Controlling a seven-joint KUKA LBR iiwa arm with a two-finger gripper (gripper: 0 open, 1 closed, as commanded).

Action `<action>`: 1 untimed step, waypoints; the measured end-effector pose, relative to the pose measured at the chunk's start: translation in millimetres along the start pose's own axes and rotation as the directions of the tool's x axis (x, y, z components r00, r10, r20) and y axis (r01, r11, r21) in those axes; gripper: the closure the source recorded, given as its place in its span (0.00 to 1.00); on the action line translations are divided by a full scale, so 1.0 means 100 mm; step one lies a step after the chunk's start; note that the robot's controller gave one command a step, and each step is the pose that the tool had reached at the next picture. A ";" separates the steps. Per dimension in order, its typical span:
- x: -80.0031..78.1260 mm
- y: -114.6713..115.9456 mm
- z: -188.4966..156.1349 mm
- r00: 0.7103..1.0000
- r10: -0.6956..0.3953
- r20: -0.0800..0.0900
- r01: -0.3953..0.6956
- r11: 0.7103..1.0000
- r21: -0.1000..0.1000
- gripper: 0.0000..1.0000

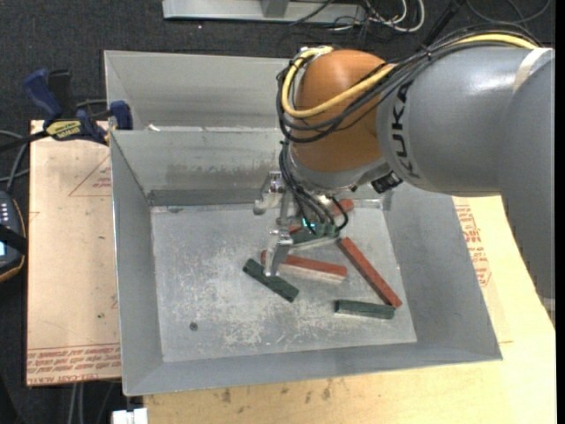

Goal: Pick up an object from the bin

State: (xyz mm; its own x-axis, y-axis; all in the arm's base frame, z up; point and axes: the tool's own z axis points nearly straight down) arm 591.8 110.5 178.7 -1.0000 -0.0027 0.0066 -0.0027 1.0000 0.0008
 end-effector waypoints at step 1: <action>-0.02 0.00 -0.05 1.000 0.002 0.007 -0.002 1.000 -0.001 0.00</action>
Offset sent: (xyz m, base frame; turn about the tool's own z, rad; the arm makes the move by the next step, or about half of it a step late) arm -0.0245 -0.0498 -0.1087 0.0715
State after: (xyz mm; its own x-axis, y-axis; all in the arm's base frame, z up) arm 593.6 110.0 183.2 -1.0000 -0.0002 -0.0006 -0.0002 1.0000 0.0017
